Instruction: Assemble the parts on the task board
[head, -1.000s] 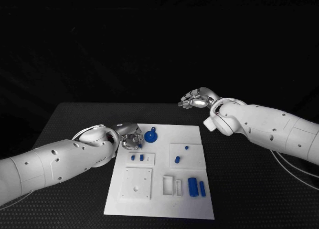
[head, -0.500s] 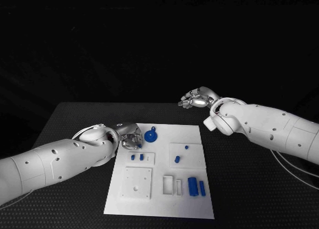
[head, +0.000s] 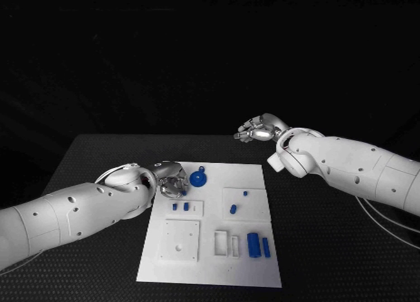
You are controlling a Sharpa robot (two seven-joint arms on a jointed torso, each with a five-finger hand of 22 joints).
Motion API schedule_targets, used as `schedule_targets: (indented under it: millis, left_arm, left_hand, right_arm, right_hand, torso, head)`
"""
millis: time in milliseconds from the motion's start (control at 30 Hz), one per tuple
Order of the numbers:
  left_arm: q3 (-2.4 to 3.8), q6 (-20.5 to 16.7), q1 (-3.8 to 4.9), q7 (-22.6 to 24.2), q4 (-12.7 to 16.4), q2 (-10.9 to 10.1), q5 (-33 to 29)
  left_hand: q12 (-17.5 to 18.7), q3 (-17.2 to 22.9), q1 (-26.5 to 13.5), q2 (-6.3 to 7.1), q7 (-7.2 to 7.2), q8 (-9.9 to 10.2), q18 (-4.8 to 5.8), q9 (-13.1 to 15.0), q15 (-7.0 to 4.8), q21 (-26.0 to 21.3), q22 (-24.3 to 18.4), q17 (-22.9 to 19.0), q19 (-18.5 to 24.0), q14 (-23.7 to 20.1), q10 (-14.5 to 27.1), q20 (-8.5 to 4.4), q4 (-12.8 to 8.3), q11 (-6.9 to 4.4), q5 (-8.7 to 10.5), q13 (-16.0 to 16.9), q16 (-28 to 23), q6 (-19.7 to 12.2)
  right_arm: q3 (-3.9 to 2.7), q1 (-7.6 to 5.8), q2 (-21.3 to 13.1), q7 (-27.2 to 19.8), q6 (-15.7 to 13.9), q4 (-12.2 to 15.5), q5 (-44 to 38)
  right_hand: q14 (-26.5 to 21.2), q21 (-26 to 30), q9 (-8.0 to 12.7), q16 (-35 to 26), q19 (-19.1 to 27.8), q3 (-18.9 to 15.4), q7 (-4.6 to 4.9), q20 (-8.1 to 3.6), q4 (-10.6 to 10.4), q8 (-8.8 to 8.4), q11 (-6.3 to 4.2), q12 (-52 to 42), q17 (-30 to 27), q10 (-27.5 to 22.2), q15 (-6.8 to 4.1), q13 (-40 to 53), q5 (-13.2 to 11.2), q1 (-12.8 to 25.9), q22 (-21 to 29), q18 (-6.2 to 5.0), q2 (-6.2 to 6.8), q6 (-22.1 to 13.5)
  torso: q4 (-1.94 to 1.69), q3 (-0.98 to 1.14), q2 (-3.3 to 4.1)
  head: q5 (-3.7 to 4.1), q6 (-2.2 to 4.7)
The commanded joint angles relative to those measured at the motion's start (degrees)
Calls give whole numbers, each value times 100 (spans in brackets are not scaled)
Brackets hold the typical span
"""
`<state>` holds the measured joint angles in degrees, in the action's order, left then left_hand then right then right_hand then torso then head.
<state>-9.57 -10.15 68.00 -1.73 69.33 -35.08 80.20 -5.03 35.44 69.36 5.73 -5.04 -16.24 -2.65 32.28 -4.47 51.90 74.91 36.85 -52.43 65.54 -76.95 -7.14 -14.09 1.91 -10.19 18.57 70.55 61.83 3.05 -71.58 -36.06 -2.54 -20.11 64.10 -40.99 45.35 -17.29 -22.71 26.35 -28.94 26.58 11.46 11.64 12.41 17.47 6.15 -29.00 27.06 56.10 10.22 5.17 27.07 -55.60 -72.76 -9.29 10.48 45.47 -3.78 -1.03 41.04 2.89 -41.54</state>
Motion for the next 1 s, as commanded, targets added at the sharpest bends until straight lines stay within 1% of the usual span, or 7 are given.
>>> schedule_targets:
  millis: [33,200,367,500,667,900,1000]
  left_arm:
    - [-3,180,-2,-131,1,26,31]
    - [-18,244,-2,-234,-10,39,57]
    - [-78,259,-2,-243,-65,83,81]
    - [-105,236,-16,-228,-115,121,81]
    - [-113,219,-41,-204,-137,150,81]
    - [-114,231,-45,-141,-155,155,45]
    - [-115,301,-45,-80,-159,146,-49]
  left_hand:
    - [23,28,0,-37,-11,-19,-115,8,4,25,97,7,-25,37,-37,-266,-19,1,-21,5,30,60]
    - [26,29,0,-40,-11,-19,-114,7,4,26,98,8,-24,37,-37,-266,-20,2,-20,4,31,59]
    - [28,29,1,-39,-12,-18,-113,6,5,25,98,9,-23,35,-37,-267,-23,2,-19,2,31,58]
    - [28,29,1,-39,-12,-18,-113,6,5,25,98,9,-23,35,-37,-267,-23,2,-19,2,31,58]
    - [28,30,2,-41,-12,-18,-113,6,5,25,98,9,-23,35,-38,-267,-24,2,-19,2,31,59]
    - [28,31,1,-43,-11,-19,-112,5,5,25,98,11,-23,35,-42,-267,-25,2,-19,2,32,61]
    - [30,27,-5,-38,-13,-18,-110,3,5,24,98,11,-21,32,-42,-266,-26,3,-17,0,32,58]
  right_arm:
    - [-3,2,0,-44,65,6,-7]
    - [-3,2,-6,-44,58,4,-7]
    - [-3,2,-6,-45,60,9,-8]
    - [-3,2,1,-47,60,2,-8]
    - [-3,2,2,-47,61,-2,-8]
    - [-3,2,0,-47,58,4,-8]
    - [-3,2,-4,-47,57,7,-8]
  right_hand:
    - [-43,30,7,19,-16,-18,20,15,-5,24,285,-39,-9,-513,13,-8,11,14,-6,10,-29,48]
    - [-43,33,8,20,-17,-19,20,16,-5,24,285,-40,-10,-513,12,-9,11,15,-8,10,-29,48]
    - [-44,35,9,21,-18,-19,20,16,-5,25,285,-41,-11,-513,13,-11,11,15,-9,10,-29,48]
    - [-44,35,9,21,-18,-19,20,16,-5,25,285,-41,-11,-513,13,-11,11,15,-9,10,-29,48]
    - [-44,36,9,21,-18,-19,20,16,-5,25,286,-42,-12,-513,13,-12,11,15,-10,10,-29,48]
    - [-44,40,10,22,-20,-20,21,17,-7,25,286,-43,-13,-513,13,-15,11,18,-12,9,-30,48]
    - [-45,41,10,22,-20,-20,21,17,-7,25,286,-44,-14,-513,13,-17,11,19,-13,9,-30,48]
  torso:
    - [4,0,0]
    - [-1,-2,2]
    - [0,1,-1]
    - [6,-3,3]
    - [11,-1,2]
    - [1,1,-1]
    - [-1,4,-3]
  head:
    - [-5,-4]
    - [0,-2]
    - [1,-4]
    - [5,2]
    - [11,-1]
    - [22,8]
    - [22,9]
